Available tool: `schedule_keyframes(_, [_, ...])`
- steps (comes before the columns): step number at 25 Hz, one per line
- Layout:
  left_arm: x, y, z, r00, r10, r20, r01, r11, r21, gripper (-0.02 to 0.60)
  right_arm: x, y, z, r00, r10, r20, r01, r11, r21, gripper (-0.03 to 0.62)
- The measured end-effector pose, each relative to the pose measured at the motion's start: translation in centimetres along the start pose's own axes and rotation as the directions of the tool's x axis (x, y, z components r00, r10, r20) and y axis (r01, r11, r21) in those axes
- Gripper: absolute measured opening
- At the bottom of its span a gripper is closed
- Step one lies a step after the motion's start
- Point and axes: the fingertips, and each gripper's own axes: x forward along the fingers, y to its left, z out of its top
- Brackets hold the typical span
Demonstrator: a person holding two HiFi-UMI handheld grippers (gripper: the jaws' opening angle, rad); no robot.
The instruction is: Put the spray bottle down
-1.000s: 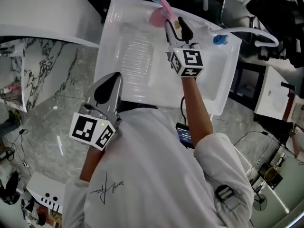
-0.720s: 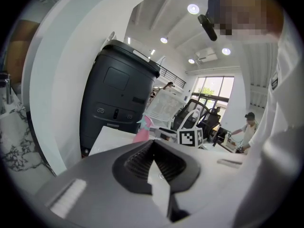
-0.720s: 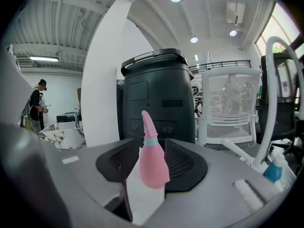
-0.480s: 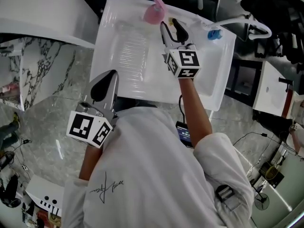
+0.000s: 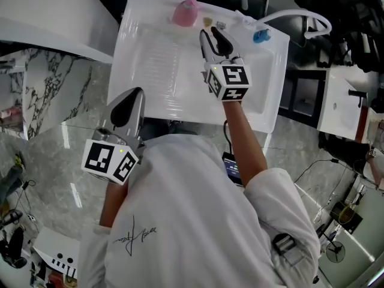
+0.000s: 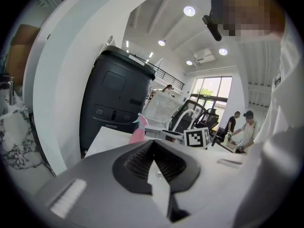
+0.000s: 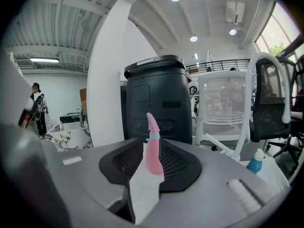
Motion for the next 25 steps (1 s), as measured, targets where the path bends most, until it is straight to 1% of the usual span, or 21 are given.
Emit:
schedule_keyframes(3, [-0.1,-0.8,-0.1,1.000,-0.006,0.007,0.006,1.000,0.005,0.023,-1.3,-0.2,0.1,1.000,-0.003,-0.002,0.003,1.000,-0.001,0.083])
schedule_keyframes(6, [-0.3,-1.5,-0.2,1.000,-0.010,0.001,0.010,1.000,0.011,0.023,-2.3,-0.1,-0.2,1.000,0.000,-0.010,0.000,1.000,-0.010,0.083])
schedule_keyframes(10, [-0.5,-2.4,-0.5,1.000,-0.016,0.014,0.016,1.000,0.025,0.023,-3.9,-0.2,-0.4,1.000,0.007,-0.017,-0.007,1.000,0.004,0.067])
schedule_keyframes(19, [-1.1,-3.4,-0.7,0.999,0.005,0.039,-0.006,1.000,0.027,0.023,-7.4,-0.2,-0.3,1.000,0.018,-0.002,-0.018,0.999,0.039,0.043])
schedule_keyframes(25, [-1.9,-3.9,-1.0,0.999,0.014,0.051,-0.016,0.999,0.037,0.023,-9.8,0.9,-0.7,0.999,0.044,-0.009,-0.043,0.998,0.050,0.029])
